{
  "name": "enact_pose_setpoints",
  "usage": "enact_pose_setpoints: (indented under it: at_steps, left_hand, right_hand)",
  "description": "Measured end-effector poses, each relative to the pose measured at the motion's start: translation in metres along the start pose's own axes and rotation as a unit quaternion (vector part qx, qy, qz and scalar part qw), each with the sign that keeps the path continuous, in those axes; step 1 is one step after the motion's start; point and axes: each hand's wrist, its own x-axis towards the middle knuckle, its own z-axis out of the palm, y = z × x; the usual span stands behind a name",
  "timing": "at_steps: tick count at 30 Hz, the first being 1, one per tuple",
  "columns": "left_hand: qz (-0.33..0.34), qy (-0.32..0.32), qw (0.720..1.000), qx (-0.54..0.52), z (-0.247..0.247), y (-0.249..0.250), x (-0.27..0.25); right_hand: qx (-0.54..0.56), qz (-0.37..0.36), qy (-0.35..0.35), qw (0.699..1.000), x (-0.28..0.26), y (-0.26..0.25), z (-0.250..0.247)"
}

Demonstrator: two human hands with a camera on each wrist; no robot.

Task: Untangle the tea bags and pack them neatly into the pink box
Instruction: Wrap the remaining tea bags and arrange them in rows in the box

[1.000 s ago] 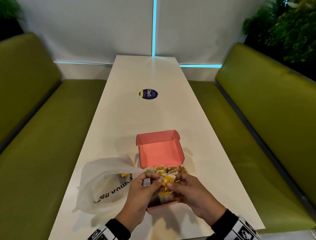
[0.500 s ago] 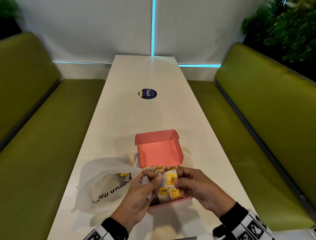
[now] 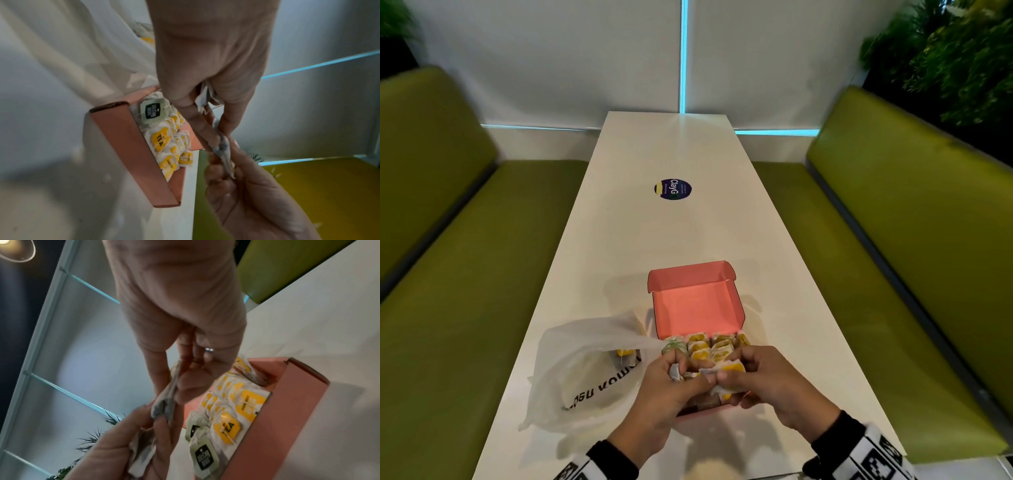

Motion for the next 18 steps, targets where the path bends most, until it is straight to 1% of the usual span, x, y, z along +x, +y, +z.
enact_pose_setpoints:
  at_steps: [2, 3, 4, 5, 6, 8, 11, 12, 13, 16, 18]
  left_hand:
    - [0.01, 0.014, 0.998, 0.06, -0.001, -0.001, 0.002]
    - [0.019, 0.021, 0.995, 0.101, -0.002, -0.001, 0.003]
    - [0.035, 0.022, 0.987, 0.152, -0.003, -0.001, 0.004]
    - [0.063, 0.023, 0.973, 0.219, -0.004, 0.0, 0.006]
    - [0.096, 0.022, 0.952, 0.29, -0.005, 0.001, 0.008]
    - [0.154, 0.017, 0.896, 0.416, -0.003, 0.005, 0.015]
    - [0.183, 0.016, 0.801, 0.57, 0.009, 0.016, 0.029]
    - [0.19, 0.012, 0.769, 0.611, 0.013, 0.016, 0.036]
    - [0.199, 0.006, 0.743, 0.639, 0.017, 0.017, 0.043]
    - [0.224, -0.039, 0.679, 0.698, 0.029, 0.017, 0.061]
    - [0.22, -0.062, 0.653, 0.722, 0.036, 0.014, 0.068]
  right_hand:
    - [-0.027, -0.006, 0.031, 0.999, 0.002, 0.004, -0.004]
    - [-0.054, -0.006, 0.06, 0.997, 0.003, 0.006, -0.008]
    - [-0.091, -0.01, 0.097, 0.991, 0.004, 0.008, -0.014]
    - [-0.135, -0.014, 0.138, 0.981, 0.006, 0.01, -0.02]
    - [-0.179, -0.017, 0.17, 0.969, 0.008, 0.012, -0.026]
    - [-0.251, -0.011, 0.193, 0.949, 0.013, 0.013, -0.034]
    - [-0.294, 0.009, 0.186, 0.937, 0.021, 0.008, -0.037]
    - [-0.304, 0.009, 0.184, 0.935, 0.025, 0.007, -0.036]
    - [-0.319, 0.01, 0.184, 0.93, 0.028, 0.005, -0.035]
    - [-0.378, 0.014, 0.206, 0.903, 0.037, 0.0, -0.026]
    - [-0.373, 0.018, 0.241, 0.896, 0.043, 0.0, -0.022]
